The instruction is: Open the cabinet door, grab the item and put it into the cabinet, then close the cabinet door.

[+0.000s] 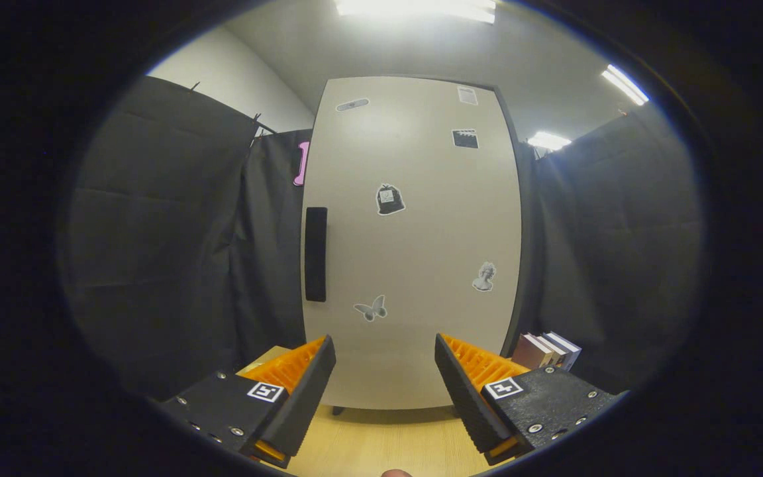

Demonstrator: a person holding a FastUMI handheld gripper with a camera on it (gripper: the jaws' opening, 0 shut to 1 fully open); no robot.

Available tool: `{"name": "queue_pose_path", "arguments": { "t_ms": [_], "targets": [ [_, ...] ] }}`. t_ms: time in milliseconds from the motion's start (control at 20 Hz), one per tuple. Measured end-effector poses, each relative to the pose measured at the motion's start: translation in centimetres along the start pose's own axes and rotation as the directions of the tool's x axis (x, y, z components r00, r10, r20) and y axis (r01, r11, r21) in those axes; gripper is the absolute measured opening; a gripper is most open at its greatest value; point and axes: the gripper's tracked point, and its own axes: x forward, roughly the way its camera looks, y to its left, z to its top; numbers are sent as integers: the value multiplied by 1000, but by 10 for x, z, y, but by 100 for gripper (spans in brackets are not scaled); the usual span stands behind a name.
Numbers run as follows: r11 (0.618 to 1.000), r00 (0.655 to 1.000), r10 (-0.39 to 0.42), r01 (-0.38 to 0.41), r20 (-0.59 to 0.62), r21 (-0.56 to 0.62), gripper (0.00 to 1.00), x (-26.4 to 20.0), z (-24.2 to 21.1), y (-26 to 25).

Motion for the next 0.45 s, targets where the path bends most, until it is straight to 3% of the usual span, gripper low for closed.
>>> {"name": "queue_pose_path", "arguments": {
  "t_ms": [450],
  "targets": [
    [1000, 1000, 9, -9, 6, -14, 94, 3, -1, 9]
  ]
}}
